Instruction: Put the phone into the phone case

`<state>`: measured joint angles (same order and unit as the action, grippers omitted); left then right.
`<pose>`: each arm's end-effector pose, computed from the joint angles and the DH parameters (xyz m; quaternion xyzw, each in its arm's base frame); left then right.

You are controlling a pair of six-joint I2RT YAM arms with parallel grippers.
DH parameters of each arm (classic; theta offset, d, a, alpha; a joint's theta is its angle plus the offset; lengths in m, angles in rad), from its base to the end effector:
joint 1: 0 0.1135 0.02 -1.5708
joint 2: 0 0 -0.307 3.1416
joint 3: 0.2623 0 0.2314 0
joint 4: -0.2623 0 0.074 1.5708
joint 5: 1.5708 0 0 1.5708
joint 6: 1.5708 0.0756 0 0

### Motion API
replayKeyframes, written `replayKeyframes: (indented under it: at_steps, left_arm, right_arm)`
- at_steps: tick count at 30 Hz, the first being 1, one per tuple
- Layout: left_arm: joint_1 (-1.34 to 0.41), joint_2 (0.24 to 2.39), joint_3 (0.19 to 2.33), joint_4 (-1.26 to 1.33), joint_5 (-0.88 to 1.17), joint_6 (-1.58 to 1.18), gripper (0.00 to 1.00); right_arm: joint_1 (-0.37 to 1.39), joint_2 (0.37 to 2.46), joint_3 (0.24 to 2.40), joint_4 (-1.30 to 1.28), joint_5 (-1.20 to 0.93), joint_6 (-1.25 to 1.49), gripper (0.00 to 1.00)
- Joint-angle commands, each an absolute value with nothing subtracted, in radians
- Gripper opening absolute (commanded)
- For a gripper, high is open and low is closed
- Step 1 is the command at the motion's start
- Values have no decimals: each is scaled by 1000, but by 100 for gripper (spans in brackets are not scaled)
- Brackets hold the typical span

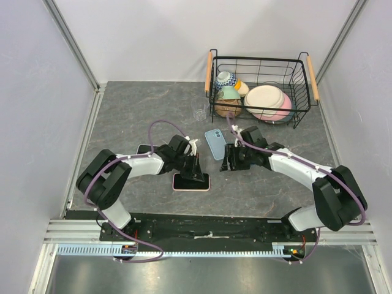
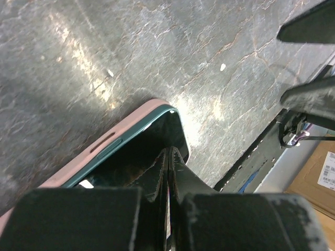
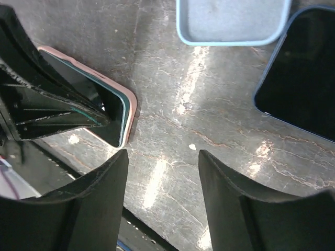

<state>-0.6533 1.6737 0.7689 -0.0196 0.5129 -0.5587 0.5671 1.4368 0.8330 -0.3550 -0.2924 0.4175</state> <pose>0.2324 -0.2246 0.1686 0.1238 0.9124 -0.3727 0.1155 0.2254 0.1694 0.2204 -0.1143 0.9375 0.2633 0.1970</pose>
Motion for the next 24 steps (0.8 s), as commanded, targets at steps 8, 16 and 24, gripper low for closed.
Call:
replayKeyframes:
  at_steps: [8,16,24]
  left_arm:
    - [-652,1419,592,38,339,-515,16]
    - [-652,1214,506,139,356,-511,47]
    - [-652,1209,483,183,397,-520,50]
  right_arm:
    - [482,1433,683,-2,-719,583,76]
    - [480,1494,630,135,-773,649,77]
    - [486,1571,627,130,-773,641,72]
